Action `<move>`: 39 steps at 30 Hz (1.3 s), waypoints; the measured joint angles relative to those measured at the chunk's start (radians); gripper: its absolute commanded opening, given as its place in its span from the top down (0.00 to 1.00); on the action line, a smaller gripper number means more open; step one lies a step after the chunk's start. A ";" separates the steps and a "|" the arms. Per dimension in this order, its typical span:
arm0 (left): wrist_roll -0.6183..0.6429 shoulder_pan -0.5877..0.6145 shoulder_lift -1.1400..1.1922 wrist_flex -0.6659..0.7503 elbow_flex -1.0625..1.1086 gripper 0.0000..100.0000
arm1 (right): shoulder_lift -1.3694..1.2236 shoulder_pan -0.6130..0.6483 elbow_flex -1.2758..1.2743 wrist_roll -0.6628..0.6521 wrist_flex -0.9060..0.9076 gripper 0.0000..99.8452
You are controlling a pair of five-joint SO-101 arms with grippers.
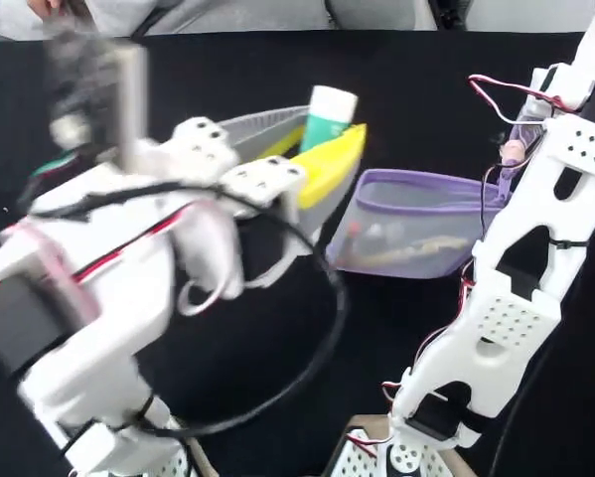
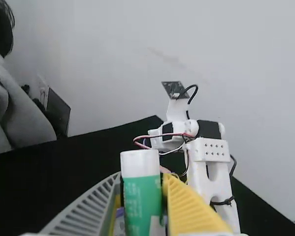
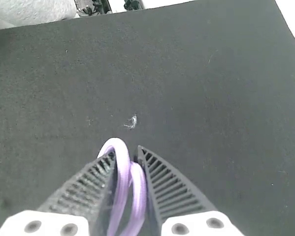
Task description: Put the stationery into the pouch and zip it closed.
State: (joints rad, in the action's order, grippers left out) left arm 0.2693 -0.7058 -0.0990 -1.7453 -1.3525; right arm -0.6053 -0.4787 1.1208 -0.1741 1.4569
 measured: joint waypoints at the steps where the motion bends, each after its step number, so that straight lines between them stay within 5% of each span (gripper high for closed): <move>1: 0.005 0.000 0.011 0.003 0.021 0.97 | 0.000 0.000 0.000 0.000 0.000 0.99; 8: 0.032 -0.118 0.212 0.068 0.155 0.97 | 0.000 0.000 0.000 0.000 0.000 0.99; 17: 0.025 -0.103 0.336 0.287 0.170 0.97 | 0.000 0.000 0.000 0.000 0.006 0.99; 30: 0.026 -0.068 0.264 -0.008 -0.158 0.97 | 0.000 0.000 0.000 0.000 0.017 0.99; 39: 0.026 -0.021 0.130 -0.011 -0.031 0.97 | 0.000 0.000 0.000 0.000 0.017 0.99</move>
State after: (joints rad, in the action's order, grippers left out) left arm 0.2954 -0.7273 0.0315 -1.7561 -1.3832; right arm -0.6053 -0.4787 1.1208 -0.1741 1.4737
